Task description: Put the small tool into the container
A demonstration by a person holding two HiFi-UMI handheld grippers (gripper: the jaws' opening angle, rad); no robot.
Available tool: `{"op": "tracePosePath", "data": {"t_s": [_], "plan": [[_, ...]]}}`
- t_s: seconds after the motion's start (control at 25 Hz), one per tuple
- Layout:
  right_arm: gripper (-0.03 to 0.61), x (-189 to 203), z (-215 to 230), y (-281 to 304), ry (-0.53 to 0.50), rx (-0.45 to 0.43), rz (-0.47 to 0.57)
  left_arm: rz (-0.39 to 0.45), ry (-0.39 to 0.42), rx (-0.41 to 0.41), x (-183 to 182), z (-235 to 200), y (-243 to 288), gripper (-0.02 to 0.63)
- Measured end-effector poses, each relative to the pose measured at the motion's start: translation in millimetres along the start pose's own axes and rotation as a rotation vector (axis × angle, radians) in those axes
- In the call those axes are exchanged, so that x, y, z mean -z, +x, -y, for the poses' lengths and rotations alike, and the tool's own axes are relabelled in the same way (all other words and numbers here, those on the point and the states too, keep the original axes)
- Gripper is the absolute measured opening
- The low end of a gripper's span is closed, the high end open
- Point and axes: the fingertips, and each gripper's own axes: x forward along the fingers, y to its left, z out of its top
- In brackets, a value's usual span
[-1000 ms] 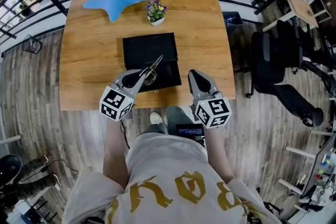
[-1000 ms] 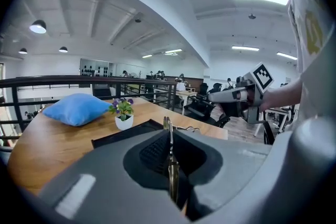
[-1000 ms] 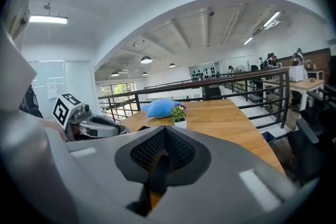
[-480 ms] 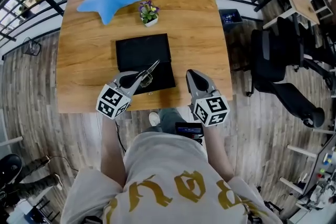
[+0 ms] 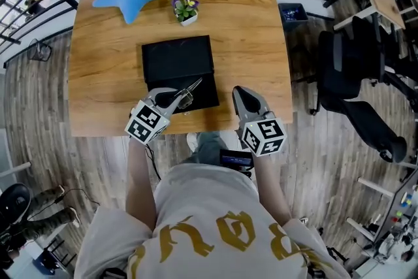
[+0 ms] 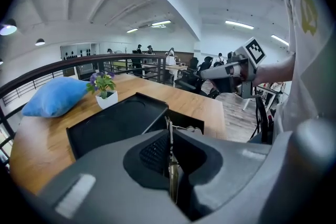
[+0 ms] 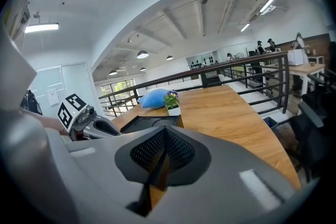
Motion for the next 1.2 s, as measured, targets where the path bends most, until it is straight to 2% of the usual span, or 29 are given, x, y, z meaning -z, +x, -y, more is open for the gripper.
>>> {"op": "tracePosePath", "data": {"t_s": [0.48, 0.6, 0.76, 0.88, 1.04, 1.2], "plan": [[0.023, 18.2, 9.3, 13.8, 0.034, 0.002, -0.052, -0.103, 0.079, 0.010, 14.6, -5.0, 28.5, 0.019], [0.023, 21.9, 9.7, 16.8, 0.028, -0.006, -0.068, -0.158, 0.135, 0.005, 19.4, -4.5, 32.9, 0.019], [0.023, 26.9, 10.0, 24.3, 0.027, -0.018, -0.087, -0.185, 0.168, -0.001, 22.1, -8.3, 39.0, 0.019], [0.023, 28.6, 17.2, 26.5, 0.034, -0.008, -0.093, -0.252, 0.259, -0.022, 29.2, -8.5, 42.5, 0.022], [0.023, 30.1, 33.1, 25.8, 0.039, 0.023, -0.102, -0.250, 0.271, -0.057, 27.2, -14.9, 43.2, 0.023], [0.023, 29.5, 48.8, 23.6, 0.062, 0.052, -0.097, -0.295, 0.374, -0.093, 26.9, -22.5, 49.9, 0.023]]}}
